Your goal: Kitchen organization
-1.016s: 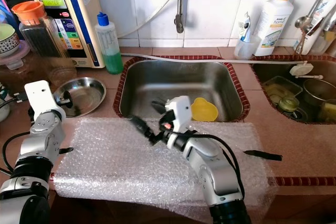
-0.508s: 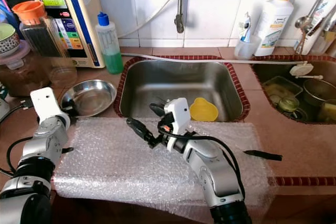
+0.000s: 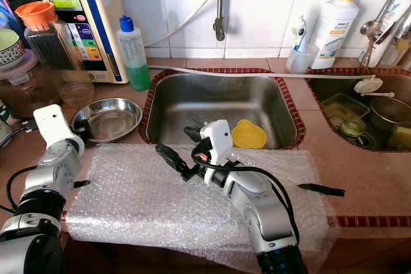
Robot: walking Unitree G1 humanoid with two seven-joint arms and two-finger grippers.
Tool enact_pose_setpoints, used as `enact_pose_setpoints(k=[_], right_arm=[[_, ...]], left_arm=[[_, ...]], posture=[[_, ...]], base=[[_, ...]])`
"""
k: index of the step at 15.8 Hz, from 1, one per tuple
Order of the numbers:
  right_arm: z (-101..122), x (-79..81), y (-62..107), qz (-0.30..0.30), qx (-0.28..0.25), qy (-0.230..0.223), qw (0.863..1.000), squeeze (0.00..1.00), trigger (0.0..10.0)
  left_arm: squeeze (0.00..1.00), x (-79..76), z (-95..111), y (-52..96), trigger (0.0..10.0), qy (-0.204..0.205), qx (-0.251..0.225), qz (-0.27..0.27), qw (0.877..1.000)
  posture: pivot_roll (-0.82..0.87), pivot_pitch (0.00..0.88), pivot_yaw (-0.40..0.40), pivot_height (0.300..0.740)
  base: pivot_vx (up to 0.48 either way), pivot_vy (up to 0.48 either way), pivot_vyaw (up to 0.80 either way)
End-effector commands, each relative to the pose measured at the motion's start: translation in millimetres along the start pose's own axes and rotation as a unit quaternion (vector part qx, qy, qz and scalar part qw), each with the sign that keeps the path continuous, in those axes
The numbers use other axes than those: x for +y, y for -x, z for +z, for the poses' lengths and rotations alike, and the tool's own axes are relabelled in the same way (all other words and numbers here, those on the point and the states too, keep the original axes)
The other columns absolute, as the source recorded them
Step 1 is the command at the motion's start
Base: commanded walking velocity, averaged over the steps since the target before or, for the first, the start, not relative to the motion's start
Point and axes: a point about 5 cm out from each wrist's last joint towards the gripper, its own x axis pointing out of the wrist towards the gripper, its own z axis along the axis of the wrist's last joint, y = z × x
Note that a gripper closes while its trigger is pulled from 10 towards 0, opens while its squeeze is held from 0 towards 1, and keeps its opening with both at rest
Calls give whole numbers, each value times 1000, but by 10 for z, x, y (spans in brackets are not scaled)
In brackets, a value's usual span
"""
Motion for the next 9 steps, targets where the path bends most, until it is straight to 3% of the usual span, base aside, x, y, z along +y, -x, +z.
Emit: enact_pose_setpoints(k=[1, 8, 9], right_arm=[[29, -18, -21, -4, -1, 8, 1000, 984, 10000], [21, -28, -13, -6, 4, 13, 1000, 980, 10000], [19, -31, -10, -6, 4, 13, 1000, 980, 10000]], left_arm=[[0, 33, -77, -3, 0, -5, 19, 4, 1000], [0, -5, -83, 7, 0, -16, 17, -12, 1000], [0, -33, -59, 12, 8157, -24, 3, -20, 999]], posture=[[-35, 0, 44, 740], [-40, 0, 41, 740], [-40, 0, 40, 740]], base=[[0, 0, 0], [0, 0, 0], [0, 0, 0]])
